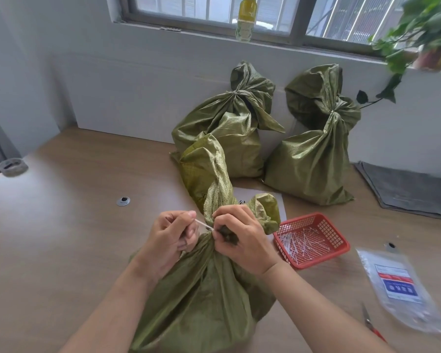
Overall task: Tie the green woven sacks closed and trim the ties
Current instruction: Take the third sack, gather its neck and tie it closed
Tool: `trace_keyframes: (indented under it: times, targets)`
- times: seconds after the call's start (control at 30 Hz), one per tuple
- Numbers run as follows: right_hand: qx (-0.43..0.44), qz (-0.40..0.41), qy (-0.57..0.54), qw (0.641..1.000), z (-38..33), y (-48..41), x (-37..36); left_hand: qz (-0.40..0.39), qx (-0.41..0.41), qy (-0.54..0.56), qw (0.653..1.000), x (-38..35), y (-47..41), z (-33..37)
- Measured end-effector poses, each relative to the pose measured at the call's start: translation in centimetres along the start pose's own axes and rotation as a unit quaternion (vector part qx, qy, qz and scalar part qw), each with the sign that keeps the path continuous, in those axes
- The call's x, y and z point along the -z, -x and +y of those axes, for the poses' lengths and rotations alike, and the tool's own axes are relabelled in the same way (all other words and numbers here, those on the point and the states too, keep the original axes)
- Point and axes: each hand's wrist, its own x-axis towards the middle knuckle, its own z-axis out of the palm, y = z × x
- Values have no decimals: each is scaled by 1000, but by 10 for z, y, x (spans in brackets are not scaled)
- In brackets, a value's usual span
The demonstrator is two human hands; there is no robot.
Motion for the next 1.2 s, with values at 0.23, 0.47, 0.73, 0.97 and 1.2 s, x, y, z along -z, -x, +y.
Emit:
trace_keyframes:
  times: [0.23,0.47,0.73,0.97,1.2]
  targets:
    - [-32,-37,-8,999,6,10,-2,-5,21,-114,993,5,0,-3]
    - [-232,-7,-107,967,-7,13,-5,25,98,-291,951,5,-10,12]
    - [-407,85,-211,885,-27,-2,9,82,40,-315,945,-3,-6,18]
    - [-479,134,-246,832,-46,-1,23,50,-53,-300,951,-26,-3,43]
    - [-483,162,-292,810,-62,22,63,12,-93,-306,947,-93,29,50]
